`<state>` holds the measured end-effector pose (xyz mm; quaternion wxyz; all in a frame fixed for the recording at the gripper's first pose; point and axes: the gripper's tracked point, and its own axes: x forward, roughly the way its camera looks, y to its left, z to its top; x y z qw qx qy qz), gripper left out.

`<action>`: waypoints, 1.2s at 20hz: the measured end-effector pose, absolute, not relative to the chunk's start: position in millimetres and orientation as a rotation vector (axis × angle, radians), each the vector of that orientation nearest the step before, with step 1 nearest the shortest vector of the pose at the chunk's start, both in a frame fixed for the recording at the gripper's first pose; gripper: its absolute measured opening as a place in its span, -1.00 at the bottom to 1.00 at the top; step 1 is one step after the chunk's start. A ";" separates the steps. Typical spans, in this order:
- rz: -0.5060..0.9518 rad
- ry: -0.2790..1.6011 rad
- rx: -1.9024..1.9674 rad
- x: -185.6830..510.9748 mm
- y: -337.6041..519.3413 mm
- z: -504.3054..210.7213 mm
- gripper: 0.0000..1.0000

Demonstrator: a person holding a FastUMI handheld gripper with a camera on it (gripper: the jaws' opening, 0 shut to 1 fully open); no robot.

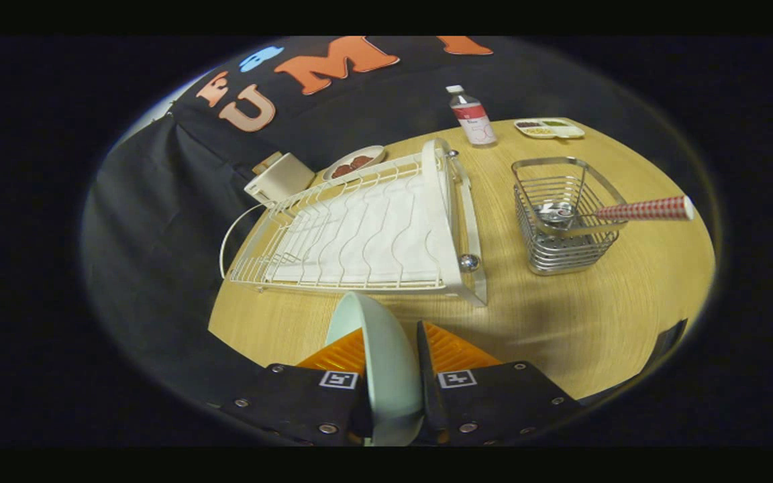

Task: Take the plate from the dish rack, then take the spoon from the basket and place it into the plate.

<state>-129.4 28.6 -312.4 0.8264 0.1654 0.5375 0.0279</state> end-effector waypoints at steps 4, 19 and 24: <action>0.036 1.177 0.361 -139.0 15.4 -329.2 -0.34; -0.026 1.018 0.225 -120.8 -25.1 -323.7 0.08; -0.081 0.855 0.133 -115.2 -61.9 -299.7 0.21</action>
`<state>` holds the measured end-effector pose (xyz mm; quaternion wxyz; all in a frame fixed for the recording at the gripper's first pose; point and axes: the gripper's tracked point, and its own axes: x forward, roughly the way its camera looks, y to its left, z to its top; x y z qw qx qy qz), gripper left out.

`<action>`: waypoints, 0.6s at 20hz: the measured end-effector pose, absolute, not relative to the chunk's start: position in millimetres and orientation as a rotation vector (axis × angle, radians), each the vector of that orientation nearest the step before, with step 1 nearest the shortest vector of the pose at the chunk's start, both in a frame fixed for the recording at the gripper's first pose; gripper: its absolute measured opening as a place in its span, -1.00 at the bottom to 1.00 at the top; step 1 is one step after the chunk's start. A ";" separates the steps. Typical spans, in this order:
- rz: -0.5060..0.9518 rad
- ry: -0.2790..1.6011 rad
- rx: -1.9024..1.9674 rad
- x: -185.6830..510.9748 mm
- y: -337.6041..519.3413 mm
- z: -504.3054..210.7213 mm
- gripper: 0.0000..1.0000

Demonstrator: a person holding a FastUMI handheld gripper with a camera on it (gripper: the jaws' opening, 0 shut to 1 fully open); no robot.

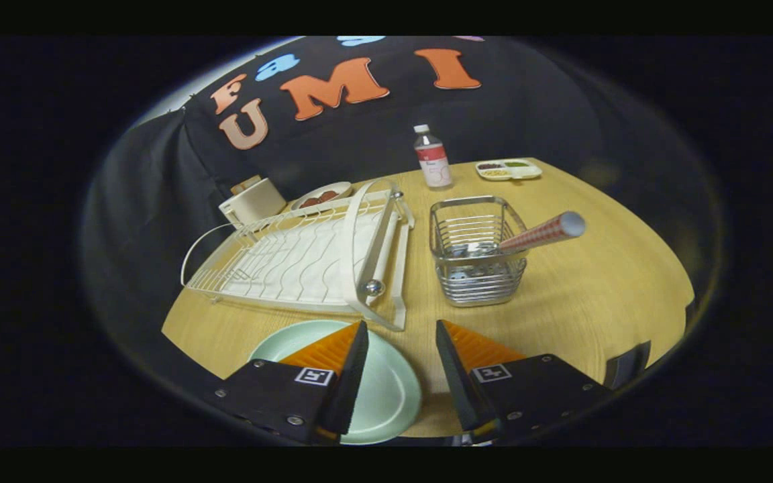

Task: Take the plate from the dish rack, then take the spoon from the basket and place it into the plate.

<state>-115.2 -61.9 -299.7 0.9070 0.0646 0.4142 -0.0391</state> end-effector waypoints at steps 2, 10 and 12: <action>-0.126 0.817 0.100 -113.2 -81.8 -295.4 0.29; -0.218 0.608 0.069 -93.2 -125.0 -261.8 0.51; -0.234 0.526 0.050 -82.9 -130.0 -248.2 0.51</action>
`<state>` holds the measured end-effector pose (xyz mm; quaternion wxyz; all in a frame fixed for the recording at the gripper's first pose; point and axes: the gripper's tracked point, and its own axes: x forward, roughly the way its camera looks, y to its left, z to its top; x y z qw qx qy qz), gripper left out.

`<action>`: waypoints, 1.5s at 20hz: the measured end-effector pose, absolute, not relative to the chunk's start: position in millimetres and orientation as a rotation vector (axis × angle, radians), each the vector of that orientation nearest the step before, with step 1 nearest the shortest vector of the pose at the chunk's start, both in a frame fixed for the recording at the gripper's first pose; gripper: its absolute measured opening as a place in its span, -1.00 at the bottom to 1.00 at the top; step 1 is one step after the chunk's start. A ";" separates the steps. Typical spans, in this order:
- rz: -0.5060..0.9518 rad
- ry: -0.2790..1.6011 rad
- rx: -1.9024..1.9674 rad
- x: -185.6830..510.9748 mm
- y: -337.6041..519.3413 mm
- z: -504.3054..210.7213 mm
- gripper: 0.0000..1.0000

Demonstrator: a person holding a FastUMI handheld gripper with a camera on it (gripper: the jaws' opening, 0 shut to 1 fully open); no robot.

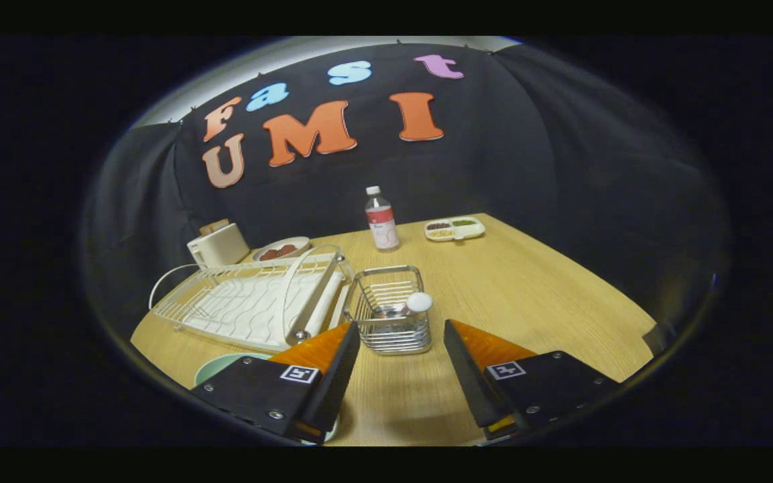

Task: Take the plate from the dish rack, then take the spoon from the basket and place it into the plate.

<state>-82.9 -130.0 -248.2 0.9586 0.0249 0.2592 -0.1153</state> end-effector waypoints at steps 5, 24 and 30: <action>-0.238 0.412 0.040 -69.6 -127.1 -231.5 0.19; -0.268 0.247 0.237 -53.3 -128.2 -171.3 -0.79; -0.223 0.186 0.194 -66.5 -115.3 -128.9 -0.79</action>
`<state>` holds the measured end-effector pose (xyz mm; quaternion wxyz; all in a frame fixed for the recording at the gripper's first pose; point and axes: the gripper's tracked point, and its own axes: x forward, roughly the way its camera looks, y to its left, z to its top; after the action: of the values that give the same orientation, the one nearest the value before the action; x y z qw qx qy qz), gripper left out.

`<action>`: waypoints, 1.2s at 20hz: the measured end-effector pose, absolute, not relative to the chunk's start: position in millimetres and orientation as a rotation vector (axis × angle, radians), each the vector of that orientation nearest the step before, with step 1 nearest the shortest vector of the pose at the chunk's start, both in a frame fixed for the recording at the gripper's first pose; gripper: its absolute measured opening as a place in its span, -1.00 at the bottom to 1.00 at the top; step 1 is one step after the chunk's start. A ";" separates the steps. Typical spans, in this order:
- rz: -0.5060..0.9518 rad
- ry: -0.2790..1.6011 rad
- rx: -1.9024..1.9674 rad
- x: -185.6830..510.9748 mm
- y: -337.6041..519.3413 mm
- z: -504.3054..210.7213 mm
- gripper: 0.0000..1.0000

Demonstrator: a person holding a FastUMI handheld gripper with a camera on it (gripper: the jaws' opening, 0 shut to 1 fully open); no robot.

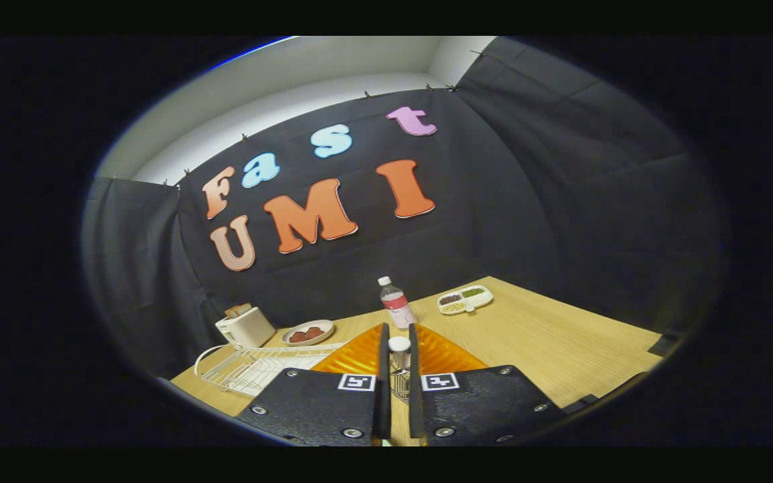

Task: Take the plate from the dish rack, then take the spoon from the basket and place it into the plate.

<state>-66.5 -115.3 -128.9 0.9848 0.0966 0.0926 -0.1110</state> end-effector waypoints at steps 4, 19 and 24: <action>-0.145 0.166 0.186 -80.5 -91.2 -106.6 -0.79; 0.244 0.286 0.271 -116.8 3.9 -138.0 -0.79; 0.287 0.373 0.273 -121.1 20.4 -176.8 -0.79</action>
<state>-121.1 20.4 -176.8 0.9632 0.1350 0.1840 0.1419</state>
